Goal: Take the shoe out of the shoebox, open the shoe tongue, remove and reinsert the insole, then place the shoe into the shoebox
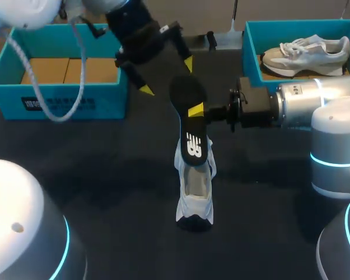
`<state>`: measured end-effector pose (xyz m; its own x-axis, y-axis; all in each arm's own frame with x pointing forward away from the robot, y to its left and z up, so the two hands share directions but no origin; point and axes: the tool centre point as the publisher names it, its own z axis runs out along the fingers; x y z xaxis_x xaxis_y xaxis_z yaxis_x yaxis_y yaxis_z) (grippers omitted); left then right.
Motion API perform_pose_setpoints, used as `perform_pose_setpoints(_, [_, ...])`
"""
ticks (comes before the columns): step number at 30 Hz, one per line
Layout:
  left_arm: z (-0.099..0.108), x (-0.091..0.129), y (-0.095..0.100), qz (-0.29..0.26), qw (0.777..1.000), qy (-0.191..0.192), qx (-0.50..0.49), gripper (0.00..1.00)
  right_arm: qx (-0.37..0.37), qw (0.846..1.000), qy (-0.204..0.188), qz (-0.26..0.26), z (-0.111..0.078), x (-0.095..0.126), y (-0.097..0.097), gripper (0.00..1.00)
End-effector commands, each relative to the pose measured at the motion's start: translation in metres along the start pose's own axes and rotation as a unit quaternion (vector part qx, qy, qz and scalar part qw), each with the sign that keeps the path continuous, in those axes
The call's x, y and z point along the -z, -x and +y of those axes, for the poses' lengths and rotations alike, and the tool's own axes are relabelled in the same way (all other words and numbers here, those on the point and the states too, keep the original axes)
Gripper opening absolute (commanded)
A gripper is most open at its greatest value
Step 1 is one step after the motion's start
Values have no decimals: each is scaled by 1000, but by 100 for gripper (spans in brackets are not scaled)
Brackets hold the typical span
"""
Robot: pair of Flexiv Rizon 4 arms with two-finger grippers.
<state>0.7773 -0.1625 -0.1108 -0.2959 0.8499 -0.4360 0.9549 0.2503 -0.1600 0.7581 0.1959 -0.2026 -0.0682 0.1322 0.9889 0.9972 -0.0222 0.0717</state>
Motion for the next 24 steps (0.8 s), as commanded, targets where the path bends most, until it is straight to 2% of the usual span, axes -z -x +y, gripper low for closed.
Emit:
perform_pose_setpoints(1, [5, -15, -23, -314, 949, -13, -3, 100, 0, 1000, 1, -1, 0, -2, 0, 0])
perform_pose_setpoints(5, [9, -19, -35, -373, 927, -23, -7, 100, 0, 1000, 1, -1, 0, -2, 0, 0])
perform_pose_setpoints(6, [8, -17, -40, -402, 915, -28, -12, 100, 0, 1000, 1, -1, 0, -2, 0, 0])
perform_pose_setpoints(8, [4, -14, -44, -425, 904, -28, -22, 100, 0, 1000, 1, -1, 0, -2, 0, 0])
perform_pose_setpoints(10, [0, -9, -45, -414, 910, -21, -26, 100, 0, 1000, 1, -1, 0, -2, 0, 0])
perform_pose_setpoints(20, [0, -9, -45, -414, 910, -21, -26, 100, 0, 1000, 1, -1, 0, -2, 0, 0])
perform_pose_setpoints(24, [10, -31, -59, -461, 886, -27, -55, 100, 0, 1000, 1, -1, 0, -2, 0, 0])
